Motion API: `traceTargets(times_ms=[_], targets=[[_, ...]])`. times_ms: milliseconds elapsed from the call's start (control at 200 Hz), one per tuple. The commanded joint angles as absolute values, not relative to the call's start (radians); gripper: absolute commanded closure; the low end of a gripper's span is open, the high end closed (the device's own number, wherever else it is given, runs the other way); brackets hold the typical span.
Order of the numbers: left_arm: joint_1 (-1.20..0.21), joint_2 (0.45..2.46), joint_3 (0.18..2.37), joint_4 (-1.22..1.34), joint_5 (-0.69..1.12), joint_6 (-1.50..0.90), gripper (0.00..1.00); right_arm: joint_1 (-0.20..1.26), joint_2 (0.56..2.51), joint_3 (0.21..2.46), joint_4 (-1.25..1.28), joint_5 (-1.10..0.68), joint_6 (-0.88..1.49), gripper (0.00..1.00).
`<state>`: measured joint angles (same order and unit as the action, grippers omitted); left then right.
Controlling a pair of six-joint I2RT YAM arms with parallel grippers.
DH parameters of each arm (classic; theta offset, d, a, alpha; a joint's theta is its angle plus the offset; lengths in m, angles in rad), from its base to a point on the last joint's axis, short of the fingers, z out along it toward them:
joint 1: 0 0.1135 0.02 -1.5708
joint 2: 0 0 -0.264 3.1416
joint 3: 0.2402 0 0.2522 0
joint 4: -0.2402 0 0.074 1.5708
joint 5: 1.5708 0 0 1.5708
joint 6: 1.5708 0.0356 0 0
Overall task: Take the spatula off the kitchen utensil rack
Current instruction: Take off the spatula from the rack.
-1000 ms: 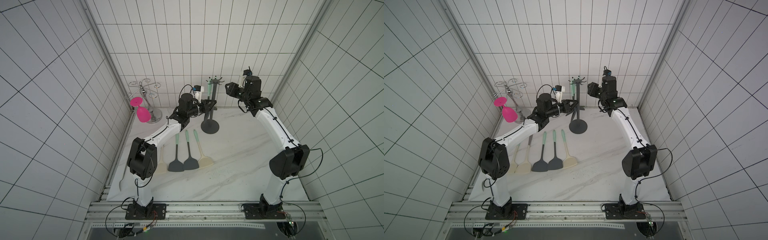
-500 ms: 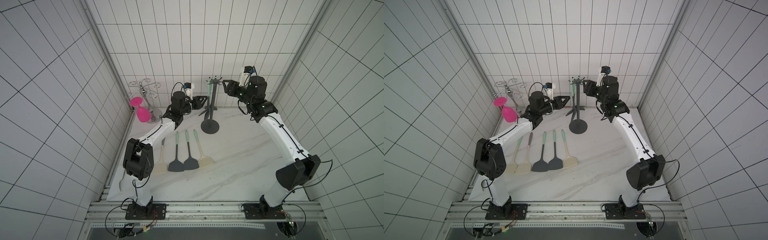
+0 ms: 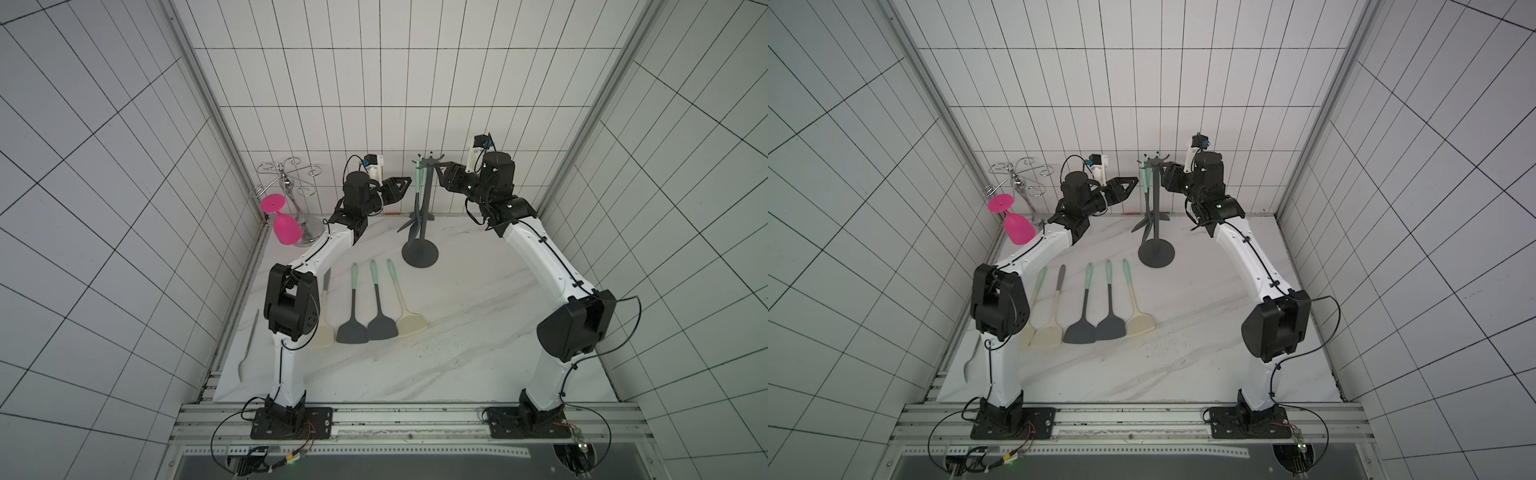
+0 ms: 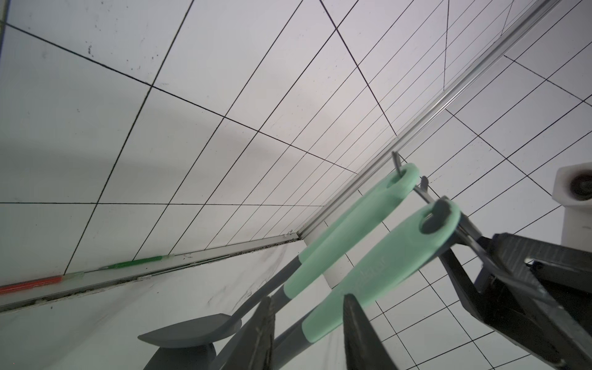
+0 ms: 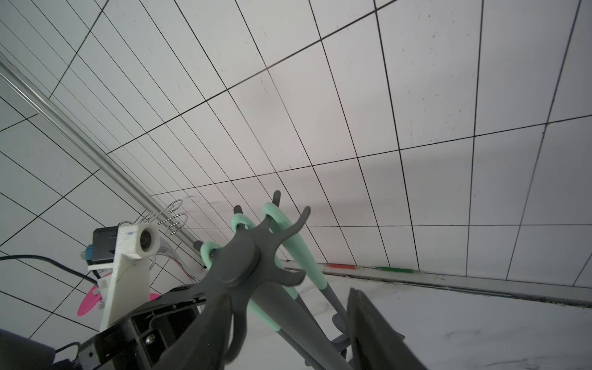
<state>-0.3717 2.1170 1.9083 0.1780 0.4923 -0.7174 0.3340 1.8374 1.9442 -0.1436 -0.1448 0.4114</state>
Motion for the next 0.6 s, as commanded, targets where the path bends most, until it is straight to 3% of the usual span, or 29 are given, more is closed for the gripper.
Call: traceTargets(times_ms=[0,595], targets=[[-0.379,2.172,1.964,0.246,0.552,-0.762,0.66,0.327,1.847,1.995,-0.124,-0.120,0.384,0.40],[-0.511,2.113,1.839,0.371,0.640,-0.654,0.66,0.221,1.927,2.053,-0.126,-0.225,0.465,0.40]])
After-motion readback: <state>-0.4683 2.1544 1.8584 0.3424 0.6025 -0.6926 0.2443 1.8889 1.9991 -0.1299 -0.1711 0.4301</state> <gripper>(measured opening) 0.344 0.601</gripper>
